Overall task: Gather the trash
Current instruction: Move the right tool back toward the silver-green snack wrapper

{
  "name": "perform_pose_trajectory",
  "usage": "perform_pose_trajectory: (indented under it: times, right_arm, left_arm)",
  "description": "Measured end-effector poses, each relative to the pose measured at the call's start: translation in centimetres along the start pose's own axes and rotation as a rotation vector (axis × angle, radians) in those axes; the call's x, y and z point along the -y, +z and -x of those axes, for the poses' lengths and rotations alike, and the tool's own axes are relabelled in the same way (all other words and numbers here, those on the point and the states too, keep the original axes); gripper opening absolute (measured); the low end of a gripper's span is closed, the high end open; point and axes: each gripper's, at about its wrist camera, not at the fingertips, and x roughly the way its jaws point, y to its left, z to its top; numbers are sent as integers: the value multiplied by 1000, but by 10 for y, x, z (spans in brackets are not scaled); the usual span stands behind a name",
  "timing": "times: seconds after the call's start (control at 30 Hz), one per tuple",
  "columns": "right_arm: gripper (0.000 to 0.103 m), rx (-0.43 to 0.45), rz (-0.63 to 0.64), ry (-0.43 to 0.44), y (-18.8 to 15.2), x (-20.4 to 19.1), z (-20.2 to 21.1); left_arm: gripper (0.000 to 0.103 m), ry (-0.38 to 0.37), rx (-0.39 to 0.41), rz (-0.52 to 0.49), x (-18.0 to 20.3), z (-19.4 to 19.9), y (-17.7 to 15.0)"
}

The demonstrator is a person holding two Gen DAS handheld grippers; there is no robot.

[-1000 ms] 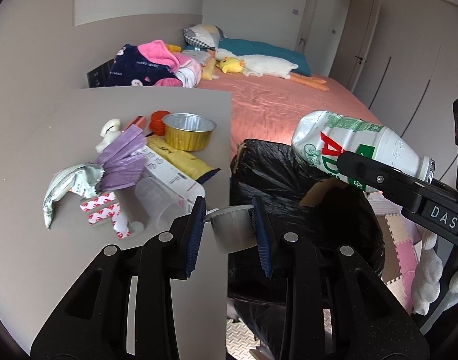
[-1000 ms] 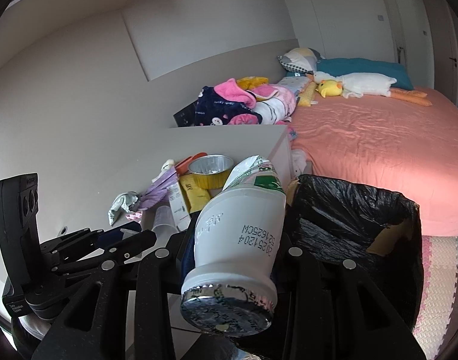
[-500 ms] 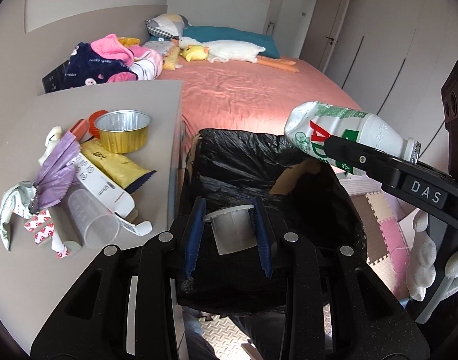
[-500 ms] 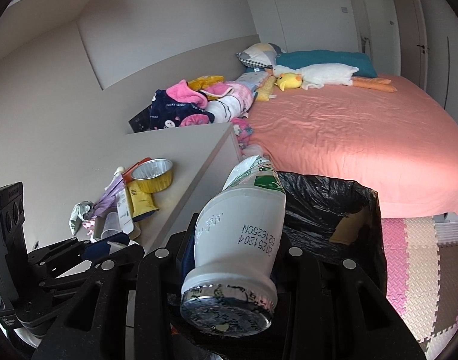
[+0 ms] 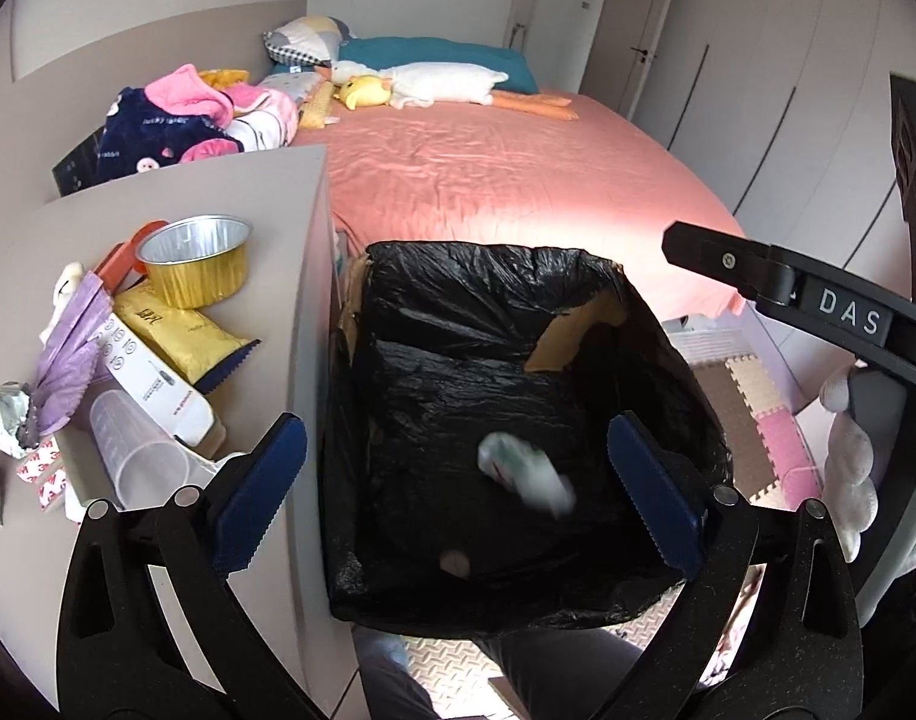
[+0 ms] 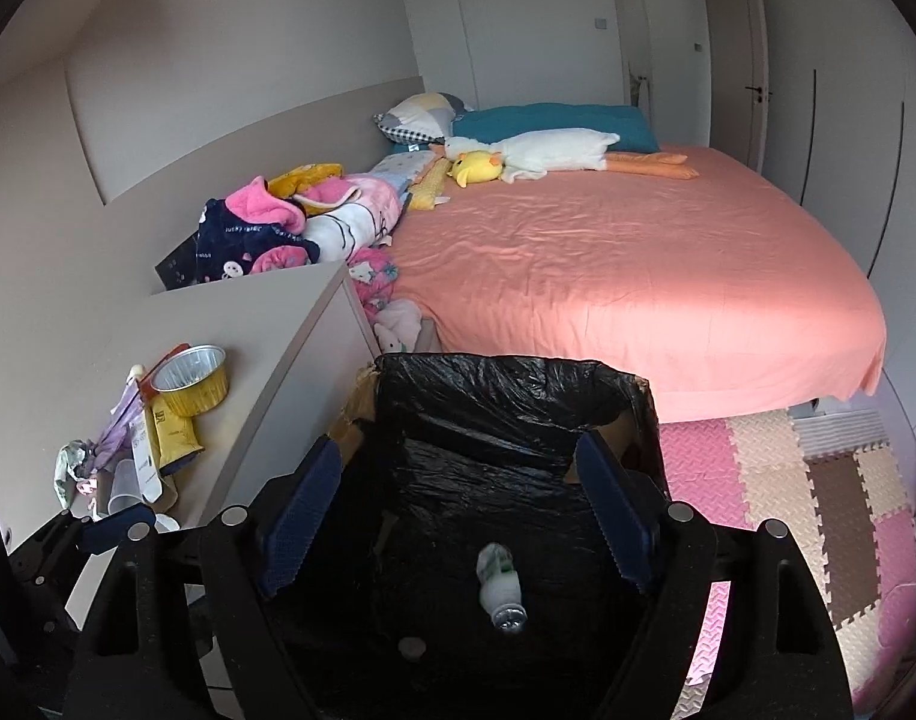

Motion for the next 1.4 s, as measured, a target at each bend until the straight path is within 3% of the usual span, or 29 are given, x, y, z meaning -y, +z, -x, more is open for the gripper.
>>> perform_pose_trajectory:
  times: [0.57, 1.3, 1.4]
  right_arm:
    - [81, -37, 63, 115, -9, -47, -12]
    - [81, -65, 223, 286, -27, -145, -26]
    - [81, -73, 252, 300, -30, -158, -29]
  left_arm:
    - [97, 96, 36, 57, -39, 24, -11]
    - [97, 228, 100, 158, -128, 73, -41]
    - [89, 240, 95, 159, -141, 76, -45]
